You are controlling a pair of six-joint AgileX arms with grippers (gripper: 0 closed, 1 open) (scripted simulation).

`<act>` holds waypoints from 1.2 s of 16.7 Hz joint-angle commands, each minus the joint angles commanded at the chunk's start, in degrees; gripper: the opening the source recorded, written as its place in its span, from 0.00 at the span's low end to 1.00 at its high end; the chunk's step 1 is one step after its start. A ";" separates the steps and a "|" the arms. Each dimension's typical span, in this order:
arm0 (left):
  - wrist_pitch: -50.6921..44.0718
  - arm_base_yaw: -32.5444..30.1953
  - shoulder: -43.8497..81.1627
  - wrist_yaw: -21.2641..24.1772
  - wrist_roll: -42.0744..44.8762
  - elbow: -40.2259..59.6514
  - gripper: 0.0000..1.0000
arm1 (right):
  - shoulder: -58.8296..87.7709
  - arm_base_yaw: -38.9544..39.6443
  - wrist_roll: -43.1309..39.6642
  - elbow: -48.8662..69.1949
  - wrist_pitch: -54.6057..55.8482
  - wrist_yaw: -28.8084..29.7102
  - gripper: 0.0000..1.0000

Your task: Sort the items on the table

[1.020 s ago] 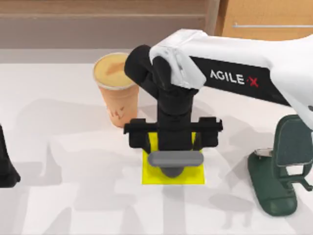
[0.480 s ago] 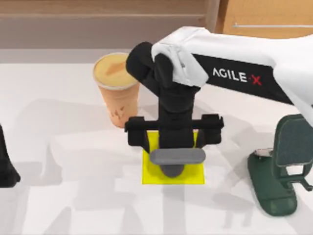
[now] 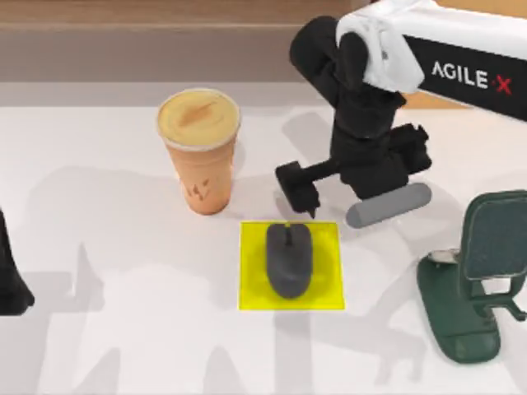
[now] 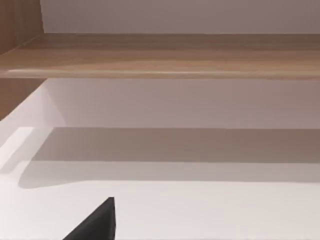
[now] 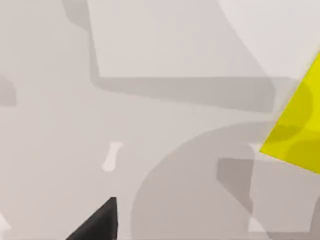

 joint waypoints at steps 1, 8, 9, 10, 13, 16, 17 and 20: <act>0.00 0.00 0.00 0.00 0.00 0.00 1.00 | -0.19 -2.03 -6.47 -0.21 0.07 0.47 1.00; 0.00 0.00 0.00 0.00 0.00 0.00 1.00 | -1.20 -18.09 -65.76 -1.98 0.16 2.83 1.00; 0.00 0.00 0.00 0.00 0.00 0.00 1.00 | -1.39 -20.47 -75.55 -2.27 0.14 2.96 1.00; 0.00 0.00 0.00 0.00 0.00 0.00 1.00 | -1.62 -22.83 -85.48 -2.57 0.11 3.02 1.00; 0.00 0.00 0.00 0.00 0.00 0.00 1.00 | -2.44 -29.75 -115.16 -3.46 -0.04 2.80 1.00; 0.00 0.00 0.00 0.00 0.00 0.00 1.00 | -3.40 -36.30 -142.87 -4.30 -0.28 1.99 1.00; 0.00 0.00 0.00 0.00 0.00 0.00 1.00 | -3.72 -38.34 -151.20 -4.55 -0.39 1.61 1.00; 0.00 0.00 0.00 0.00 0.00 0.00 1.00 | -4.60 -43.91 -173.07 -5.17 -0.77 0.26 1.00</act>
